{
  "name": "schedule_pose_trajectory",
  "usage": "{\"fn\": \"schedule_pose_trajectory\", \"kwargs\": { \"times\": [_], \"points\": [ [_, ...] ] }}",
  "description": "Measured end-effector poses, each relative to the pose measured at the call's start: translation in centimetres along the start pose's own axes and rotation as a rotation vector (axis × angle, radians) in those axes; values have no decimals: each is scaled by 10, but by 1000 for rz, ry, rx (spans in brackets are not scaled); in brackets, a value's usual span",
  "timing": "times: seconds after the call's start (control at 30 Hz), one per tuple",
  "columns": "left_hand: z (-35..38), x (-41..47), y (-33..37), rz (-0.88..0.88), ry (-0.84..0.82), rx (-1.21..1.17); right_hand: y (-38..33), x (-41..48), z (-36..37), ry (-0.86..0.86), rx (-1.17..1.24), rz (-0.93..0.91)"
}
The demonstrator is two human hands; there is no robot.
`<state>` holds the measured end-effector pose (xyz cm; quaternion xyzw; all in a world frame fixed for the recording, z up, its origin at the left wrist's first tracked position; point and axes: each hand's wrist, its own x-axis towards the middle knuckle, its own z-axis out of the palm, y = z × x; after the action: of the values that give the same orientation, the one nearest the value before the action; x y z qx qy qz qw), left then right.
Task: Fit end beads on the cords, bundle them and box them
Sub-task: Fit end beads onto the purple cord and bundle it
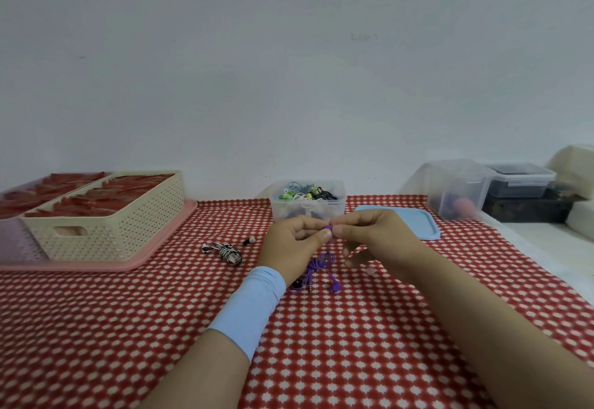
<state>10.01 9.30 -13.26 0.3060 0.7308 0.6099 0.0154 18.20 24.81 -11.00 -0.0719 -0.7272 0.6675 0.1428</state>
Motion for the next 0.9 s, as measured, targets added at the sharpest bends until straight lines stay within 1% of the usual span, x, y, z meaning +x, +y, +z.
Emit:
{"fn": "schedule_pose_trajectory", "kwargs": {
  "times": [0.17, 0.37, 0.6, 0.7, 0.8, 0.9],
  "points": [
    [1, 1, -1, -50, -14, -78, 1, 0, 2, 1, 21, -16],
    [1, 1, -3, -131, -52, -176, -3, -1, -4, -62, 29, -23],
    [2, 1, -5, -194, -103, -200, -2, -1, -7, -71, -165, -111],
    [2, 0, -5, -226, -94, -209, -4, -1, -7, -55, -228, -140],
    [1, 1, -5, -253, -128, -221, -1, 2, -8, -30, -364, -189],
    [0, 1, -7, -269, -144, -219, 2, 4, -10, -20, -441, -201]
  ]
}}
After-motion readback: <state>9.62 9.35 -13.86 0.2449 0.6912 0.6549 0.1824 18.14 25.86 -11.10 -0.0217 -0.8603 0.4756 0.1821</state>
